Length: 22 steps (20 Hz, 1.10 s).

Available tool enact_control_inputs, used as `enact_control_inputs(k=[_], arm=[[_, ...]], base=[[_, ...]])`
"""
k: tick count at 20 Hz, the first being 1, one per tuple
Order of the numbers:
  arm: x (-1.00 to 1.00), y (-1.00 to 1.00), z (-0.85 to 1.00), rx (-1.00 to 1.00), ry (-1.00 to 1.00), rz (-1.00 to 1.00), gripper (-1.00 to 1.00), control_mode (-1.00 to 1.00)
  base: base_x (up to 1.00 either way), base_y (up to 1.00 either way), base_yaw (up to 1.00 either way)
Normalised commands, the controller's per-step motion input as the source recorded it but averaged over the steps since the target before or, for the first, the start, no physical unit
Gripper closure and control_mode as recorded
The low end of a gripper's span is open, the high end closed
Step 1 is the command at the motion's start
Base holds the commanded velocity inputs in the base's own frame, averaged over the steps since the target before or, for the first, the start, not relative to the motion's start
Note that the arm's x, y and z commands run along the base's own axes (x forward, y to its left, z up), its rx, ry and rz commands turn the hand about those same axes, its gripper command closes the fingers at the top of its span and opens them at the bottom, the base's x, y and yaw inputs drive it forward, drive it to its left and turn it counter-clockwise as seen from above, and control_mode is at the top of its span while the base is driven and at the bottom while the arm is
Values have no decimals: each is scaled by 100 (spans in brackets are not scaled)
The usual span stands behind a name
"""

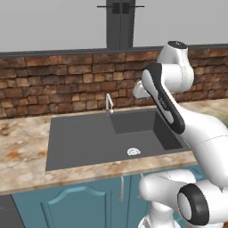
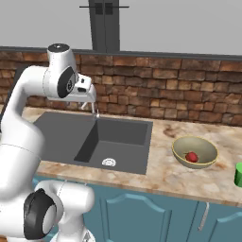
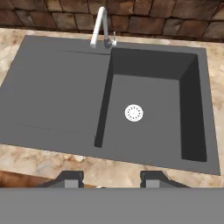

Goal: Move the cup from next to the sink to the open cabinet. Then, move the bowl with the bell pepper to the fridge to clear the area for faucet cleaning.

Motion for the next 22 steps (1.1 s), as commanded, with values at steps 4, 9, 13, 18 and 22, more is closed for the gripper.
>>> enact_control_inputs(k=[4, 9, 13, 18, 22], arm=[[-9, 0, -9, 0, 1, -2, -100, -100], [-39, -12, -15, 0, 0, -10, -100, -100], [-23, -78, -29, -1, 0, 0, -100, -100], [-2, -100, -19, 3, 2, 0, -100, -100], [1, -100, -16, 1, 6, 0, -100, -100]], base=[[0, 0, 0], [0, 0, 0], [0, 0, 0], [0, 0, 0], [0, 0, 0]])
